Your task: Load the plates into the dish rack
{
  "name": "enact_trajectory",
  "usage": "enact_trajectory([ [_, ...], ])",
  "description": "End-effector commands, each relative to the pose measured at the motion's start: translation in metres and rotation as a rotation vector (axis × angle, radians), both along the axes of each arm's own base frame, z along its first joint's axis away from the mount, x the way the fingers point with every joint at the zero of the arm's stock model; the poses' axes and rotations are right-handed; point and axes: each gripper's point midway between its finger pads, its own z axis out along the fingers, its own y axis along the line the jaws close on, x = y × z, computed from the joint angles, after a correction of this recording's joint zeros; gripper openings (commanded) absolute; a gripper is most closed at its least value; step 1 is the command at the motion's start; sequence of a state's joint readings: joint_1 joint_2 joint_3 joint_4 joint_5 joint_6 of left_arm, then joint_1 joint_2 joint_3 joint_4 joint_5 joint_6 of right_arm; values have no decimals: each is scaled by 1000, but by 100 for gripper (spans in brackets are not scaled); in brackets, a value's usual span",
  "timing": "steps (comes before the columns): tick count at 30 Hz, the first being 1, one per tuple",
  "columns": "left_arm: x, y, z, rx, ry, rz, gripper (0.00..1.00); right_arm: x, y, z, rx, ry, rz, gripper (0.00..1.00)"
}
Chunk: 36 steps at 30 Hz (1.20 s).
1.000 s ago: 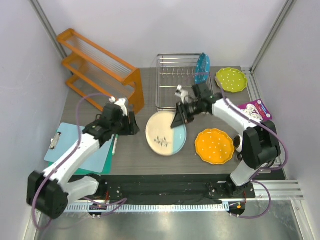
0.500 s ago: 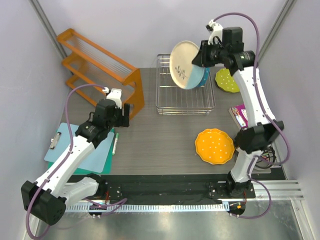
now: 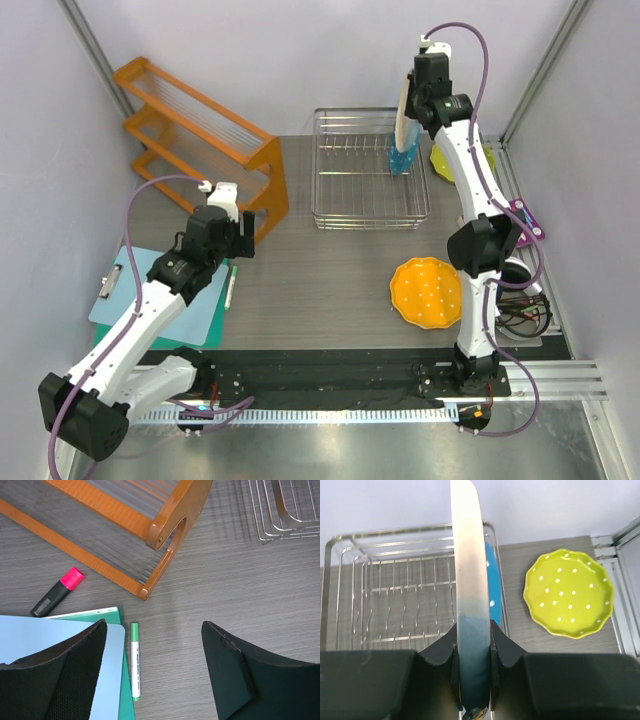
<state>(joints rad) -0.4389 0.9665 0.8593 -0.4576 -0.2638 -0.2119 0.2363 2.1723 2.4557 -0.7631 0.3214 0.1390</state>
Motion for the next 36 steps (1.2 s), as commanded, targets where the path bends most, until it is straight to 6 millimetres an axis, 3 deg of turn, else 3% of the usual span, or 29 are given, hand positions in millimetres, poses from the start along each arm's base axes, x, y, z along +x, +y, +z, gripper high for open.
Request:
enact_trajectory([
  [1, 11, 0, 14, -17, -67, 25, 77, 10, 2, 86, 64, -291, -76, 1],
  [16, 16, 2, 4, 19, -38, 34, 78, 43, 12, 6, 11, -166, -71, 1],
  [21, 18, -1, 0, 21, -22, 28, 78, 49, 20, -18, 14, -124, -36, 1],
  [25, 21, -9, -4, 3, -7, -3, 79, 47, 25, -49, -18, -54, -9, 1],
  [27, 22, -16, -6, -2, 1, -40, 80, 42, 25, -55, -28, -25, -1, 21],
  [28, 20, -23, -8, -15, 11, -82, 81, 40, 30, -59, -21, -8, 25, 36],
  [29, 20, -27, -12, -16, 25, -100, 82, 35, 31, -48, -16, -18, 40, 64],
  [31, 19, -34, -15, -28, 42, -141, 82, 26, 31, -49, -17, 2, 60, 77],
  [32, 18, -37, -17, -29, 51, -159, 81, 18, 32, -31, -7, -19, 76, 100],
  [34, 14, -43, -16, -30, 52, -212, 81, 6, 33, -16, -15, -26, 116, 100],
  [35, 13, -44, -14, -26, 44, -224, 81, -6, 32, 11, -6, -69, 133, 100],
  [36, 10, -45, -14, -14, 39, -243, 81, -17, 31, 14, -21, -60, 156, 100],
])
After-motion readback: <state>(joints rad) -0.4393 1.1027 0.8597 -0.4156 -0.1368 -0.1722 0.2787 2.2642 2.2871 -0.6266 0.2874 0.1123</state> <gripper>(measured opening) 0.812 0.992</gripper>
